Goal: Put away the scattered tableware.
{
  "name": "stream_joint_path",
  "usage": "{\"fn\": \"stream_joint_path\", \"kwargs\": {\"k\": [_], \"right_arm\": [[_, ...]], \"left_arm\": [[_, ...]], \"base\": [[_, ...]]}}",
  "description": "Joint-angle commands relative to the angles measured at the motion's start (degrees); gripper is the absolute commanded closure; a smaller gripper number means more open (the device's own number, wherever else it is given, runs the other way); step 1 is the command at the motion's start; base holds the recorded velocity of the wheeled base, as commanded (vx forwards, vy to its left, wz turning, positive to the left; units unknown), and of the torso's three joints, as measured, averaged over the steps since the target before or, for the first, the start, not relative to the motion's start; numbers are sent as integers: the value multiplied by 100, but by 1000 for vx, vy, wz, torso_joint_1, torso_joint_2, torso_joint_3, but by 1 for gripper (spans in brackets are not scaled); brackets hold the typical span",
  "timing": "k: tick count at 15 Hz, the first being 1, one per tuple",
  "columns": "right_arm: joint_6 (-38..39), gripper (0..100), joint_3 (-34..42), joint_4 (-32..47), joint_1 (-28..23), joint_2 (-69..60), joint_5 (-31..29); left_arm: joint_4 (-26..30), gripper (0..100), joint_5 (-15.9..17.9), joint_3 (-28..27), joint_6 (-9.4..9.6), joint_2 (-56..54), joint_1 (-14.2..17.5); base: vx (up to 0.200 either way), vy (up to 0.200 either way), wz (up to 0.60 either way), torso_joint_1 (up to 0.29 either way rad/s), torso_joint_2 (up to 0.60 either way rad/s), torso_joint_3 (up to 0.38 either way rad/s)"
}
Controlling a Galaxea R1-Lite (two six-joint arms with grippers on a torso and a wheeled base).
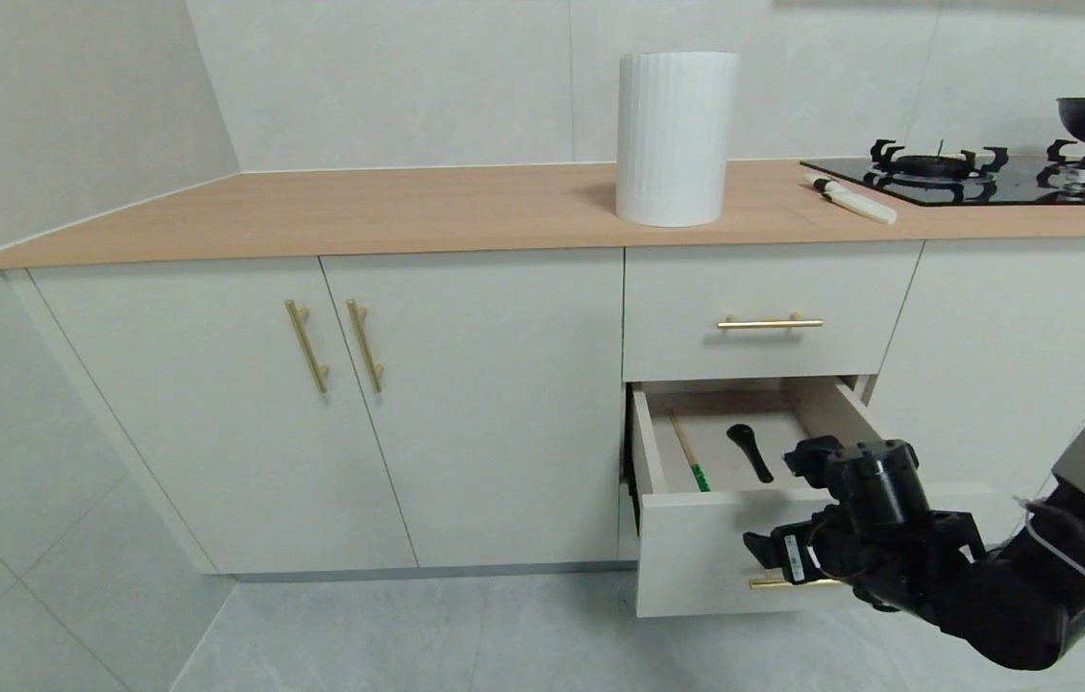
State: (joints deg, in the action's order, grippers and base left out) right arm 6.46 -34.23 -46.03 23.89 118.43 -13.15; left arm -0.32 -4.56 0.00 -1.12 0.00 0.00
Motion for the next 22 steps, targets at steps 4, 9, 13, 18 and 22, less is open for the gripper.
{"fn": "stream_joint_path", "kwargs": {"k": [4, 9, 13, 18, 22], "right_arm": [[136, 0, -128, -1171, -342, 875, -126], [365, 0, -611, -1321, -570, 1340, -407], [576, 0, -901, -1321, -755, 1437, -434], [584, 0, -1305, -1321, -930, 1683, -539], [576, 0, -1666, -1312, -1009, 1859, -574]], "left_arm": [[-3, 0, -1, 0, -2, 9, 0], [-3, 0, -1, 0, -2, 9, 0], [-3, 0, -1, 0, -2, 9, 0], [-3, 0, -1, 0, -2, 9, 0], [-3, 0, -1, 0, -2, 9, 0]], "base": [[0, 0, 0, 0, 0, 0], [0, 0, 0, 0, 0, 0], [0, 0, 0, 0, 0, 0], [0, 0, 0, 0, 0, 0], [0, 0, 0, 0, 0, 0]]}}
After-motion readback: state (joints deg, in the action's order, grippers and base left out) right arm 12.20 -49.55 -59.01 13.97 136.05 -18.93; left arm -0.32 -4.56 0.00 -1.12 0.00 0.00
